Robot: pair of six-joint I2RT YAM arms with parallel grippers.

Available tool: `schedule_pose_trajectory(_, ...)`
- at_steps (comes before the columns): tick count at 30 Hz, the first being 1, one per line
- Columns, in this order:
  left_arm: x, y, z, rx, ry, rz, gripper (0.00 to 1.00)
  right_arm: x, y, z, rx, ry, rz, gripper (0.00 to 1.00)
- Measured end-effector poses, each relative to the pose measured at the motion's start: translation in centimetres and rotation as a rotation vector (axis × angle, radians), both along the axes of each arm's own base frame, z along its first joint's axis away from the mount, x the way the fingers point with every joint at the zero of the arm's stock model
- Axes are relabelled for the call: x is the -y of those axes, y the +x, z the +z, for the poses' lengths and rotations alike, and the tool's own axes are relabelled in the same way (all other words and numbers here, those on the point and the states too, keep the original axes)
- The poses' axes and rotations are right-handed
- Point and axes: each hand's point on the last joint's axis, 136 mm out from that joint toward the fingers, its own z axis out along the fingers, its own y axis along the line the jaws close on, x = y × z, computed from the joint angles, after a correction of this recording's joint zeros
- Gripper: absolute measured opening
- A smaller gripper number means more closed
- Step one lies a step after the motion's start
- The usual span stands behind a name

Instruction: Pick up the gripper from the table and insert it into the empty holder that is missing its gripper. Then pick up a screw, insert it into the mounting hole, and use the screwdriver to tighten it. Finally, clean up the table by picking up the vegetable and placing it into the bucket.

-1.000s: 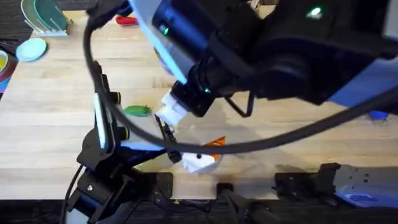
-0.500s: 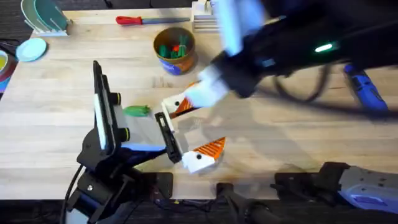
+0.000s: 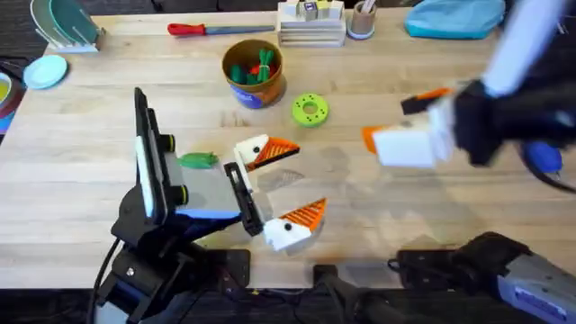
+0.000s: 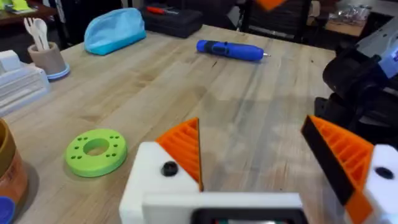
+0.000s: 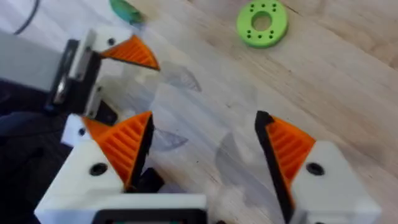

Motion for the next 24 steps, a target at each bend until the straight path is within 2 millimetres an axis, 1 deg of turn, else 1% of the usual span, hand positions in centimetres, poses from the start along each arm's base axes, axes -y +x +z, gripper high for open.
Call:
schedule_pose_trajectory(2, 0.0, 0.0, 0.0, 0.000, 0.000, 0.000, 0.992, 0.6, -1.4, 0.6, 0.026, 0.030, 0.020, 0.988)
schedule_pose_trajectory(6, 0.0, 0.0, 0.0, 0.000, 0.000, 0.000, 0.993, 1.5, -4.1, 1.3, 0.052, 0.051, 0.054, 0.992)
schedule_pose_trajectory(11, 0.0, 0.0, 0.0, 0.000, 0.000, 0.000, 0.992, 2.0, -5.6, 0.2, 0.020, 0.012, 0.111, 0.993)
schedule_pose_trajectory(13, 0.0, 0.0, 0.0, 0.001, 0.001, 0.000, 0.962, 2.1, -5.9, -0.3, 0.011, -0.009, 0.133, 0.993)
schedule_pose_trajectory(14, 0.0, 0.0, 0.0, 0.001, 0.000, 0.000, 0.924, 2.2, -6.0, -0.4, 0.013, -0.016, 0.144, 0.993)
schedule_pose_trajectory(16, 0.0, 0.0, 0.0, 0.001, 0.001, 0.001, 0.801, 2.2, -6.0, -0.5, 0.022, -0.025, 0.159, 0.993)
schedule_pose_trajectory(17, 0.0, 0.0, 0.0, 0.003, 0.001, 0.002, 0.706, 2.2, -6.0, -0.5, 0.028, -0.027, 0.166, 0.993)
schedule_pose_trajectory(19, -0.1, 0.1, 0.0, 0.005, 0.002, 0.008, 0.552, 2.2, -6.0, -0.5, 0.038, -0.034, 0.180, 0.993)
schedule_pose_trajectory(20, -0.1, 0.2, 0.0, 0.007, 0.002, 0.013, 0.425, 2.2, -6.0, -0.5, 0.045, -0.038, 0.187, 0.993)
schedule_pose_trajectory(22, -0.2, 0.5, 0.1, 0.010, 0.002, 0.032, 0.102, 2.2, -6.0, -0.5, 0.053, -0.043, 0.198, 0.993)
schedule_pose_trajectory(23, -0.3, 0.7, 0.1, 0.016, 0.005, 0.044, 0.028, 2.2, -6.0, -0.5, 0.056, -0.045, 0.202, 0.993)
schedule_pose_trajectory(24, -0.4, 0.9, 0.1, 0.017, 0.006, 0.057, 0.015, 2.2, -6.0, -0.5, 0.058, -0.046, 0.204, 0.993)
